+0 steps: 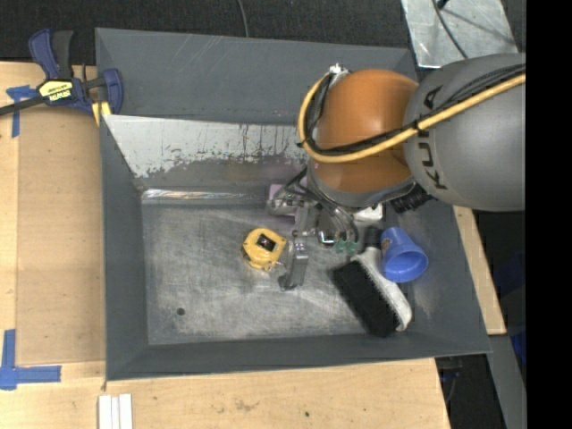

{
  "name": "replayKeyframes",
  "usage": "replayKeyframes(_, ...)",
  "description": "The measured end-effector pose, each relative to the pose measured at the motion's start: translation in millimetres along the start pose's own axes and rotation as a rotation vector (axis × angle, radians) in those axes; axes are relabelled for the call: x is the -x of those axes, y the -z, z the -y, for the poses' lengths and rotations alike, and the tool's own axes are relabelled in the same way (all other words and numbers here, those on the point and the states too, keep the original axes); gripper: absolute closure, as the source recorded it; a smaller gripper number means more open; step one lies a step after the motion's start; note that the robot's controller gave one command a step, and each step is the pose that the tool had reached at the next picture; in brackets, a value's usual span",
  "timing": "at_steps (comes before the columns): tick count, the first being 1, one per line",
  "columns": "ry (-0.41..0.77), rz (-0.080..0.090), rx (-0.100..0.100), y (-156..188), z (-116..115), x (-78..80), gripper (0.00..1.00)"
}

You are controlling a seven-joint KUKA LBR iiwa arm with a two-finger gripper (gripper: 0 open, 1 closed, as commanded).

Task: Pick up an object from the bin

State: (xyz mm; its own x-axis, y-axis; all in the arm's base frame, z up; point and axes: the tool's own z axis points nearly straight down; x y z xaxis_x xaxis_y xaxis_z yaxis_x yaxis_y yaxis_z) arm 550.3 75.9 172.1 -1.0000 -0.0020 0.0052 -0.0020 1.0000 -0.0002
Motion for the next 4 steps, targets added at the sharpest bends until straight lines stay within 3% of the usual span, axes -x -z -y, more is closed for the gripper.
replayKeyframes(1,-0.002,0.008,0.001,4.2,0.1,1.8,0.0)
replayKeyframes(2,-0.029,0.016,0.002,-39.4,-8.0,11.4,0.0)
replayKeyframes(3,-0.134,0.028,0.004,-96.9,16.2,6.6,1.0)
replayKeyframes(4,-0.134,0.028,0.004,-96.9,16.2,6.7,1.0)
